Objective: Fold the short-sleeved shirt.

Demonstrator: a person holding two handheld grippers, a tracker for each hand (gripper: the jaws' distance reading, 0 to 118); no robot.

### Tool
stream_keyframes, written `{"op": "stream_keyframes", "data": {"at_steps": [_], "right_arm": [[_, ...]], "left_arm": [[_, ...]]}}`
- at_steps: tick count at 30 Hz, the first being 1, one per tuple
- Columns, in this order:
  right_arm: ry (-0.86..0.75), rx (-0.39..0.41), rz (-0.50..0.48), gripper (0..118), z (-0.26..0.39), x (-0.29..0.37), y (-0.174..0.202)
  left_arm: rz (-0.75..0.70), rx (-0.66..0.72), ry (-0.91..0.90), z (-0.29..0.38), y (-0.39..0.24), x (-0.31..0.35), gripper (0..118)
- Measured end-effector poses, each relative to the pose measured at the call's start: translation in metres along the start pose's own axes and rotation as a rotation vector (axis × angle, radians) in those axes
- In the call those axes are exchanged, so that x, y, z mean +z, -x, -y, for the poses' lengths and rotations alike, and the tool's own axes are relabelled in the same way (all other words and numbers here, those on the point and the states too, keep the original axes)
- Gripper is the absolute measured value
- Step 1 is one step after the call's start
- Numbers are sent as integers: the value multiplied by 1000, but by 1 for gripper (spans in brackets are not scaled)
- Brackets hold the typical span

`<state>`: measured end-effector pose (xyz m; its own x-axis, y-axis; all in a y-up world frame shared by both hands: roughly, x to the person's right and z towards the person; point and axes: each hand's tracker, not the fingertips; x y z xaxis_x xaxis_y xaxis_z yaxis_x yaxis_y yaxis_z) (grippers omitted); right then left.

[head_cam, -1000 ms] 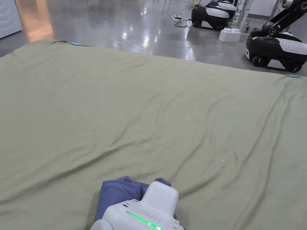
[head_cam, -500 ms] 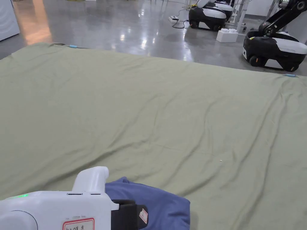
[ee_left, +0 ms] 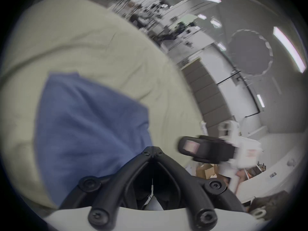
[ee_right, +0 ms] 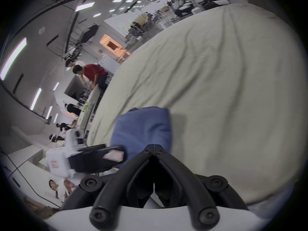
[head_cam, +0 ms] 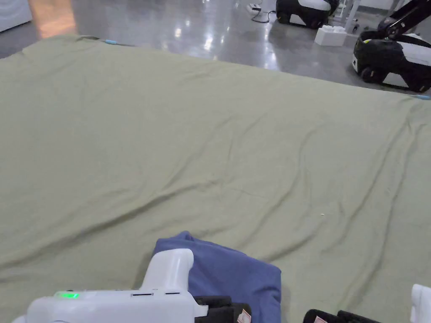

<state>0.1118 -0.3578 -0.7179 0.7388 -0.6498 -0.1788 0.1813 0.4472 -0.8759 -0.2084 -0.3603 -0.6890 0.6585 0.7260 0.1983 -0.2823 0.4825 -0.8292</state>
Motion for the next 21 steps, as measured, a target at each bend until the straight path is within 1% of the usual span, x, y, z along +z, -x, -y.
{"op": "stream_keyframes", "data": {"at_steps": [2,4,7,8,9,10,12,13,14,15,16,18,20,21], "right_arm": [[21,3,-42,2,-9,-27,7],[47,23,-63,2,-14,-54,14],[106,48,-128,2,-18,-89,22],[136,41,-128,2,-18,-101,23],[168,27,-119,2,-18,-112,22],[201,19,-105,2,-16,-123,20],[255,-23,-147,2,-11,-136,11],[257,-67,-187,2,-10,-139,4],[245,-116,-191,2,-10,-138,-2],[249,-143,-188,2,-11,-138,-5],[258,-153,-197,2,-12,-138,-7],[247,-133,-178,2,-9,-138,-4],[238,-87,-155,2,-9,-137,2],[238,-84,-152,2,-8,-136,4]], "left_arm": [[-16,-10,-87,-9,4,34,0],[-84,33,-183,-19,24,66,0],[-159,108,-311,-25,56,98,1],[-167,145,-338,-26,68,102,12],[-152,171,-350,-27,78,107,19],[-130,193,-353,-28,88,110,20],[-94,235,-337,-30,103,109,34],[-77,253,-316,-30,110,107,53],[-65,269,-293,-30,116,102,87],[-50,276,-256,-31,122,96,97],[-20,284,-234,-30,126,88,97],[9,298,-172,-31,133,73,97],[1,295,-91,-30,136,55,97],[-17,282,-53,-30,137,46,97]]}}
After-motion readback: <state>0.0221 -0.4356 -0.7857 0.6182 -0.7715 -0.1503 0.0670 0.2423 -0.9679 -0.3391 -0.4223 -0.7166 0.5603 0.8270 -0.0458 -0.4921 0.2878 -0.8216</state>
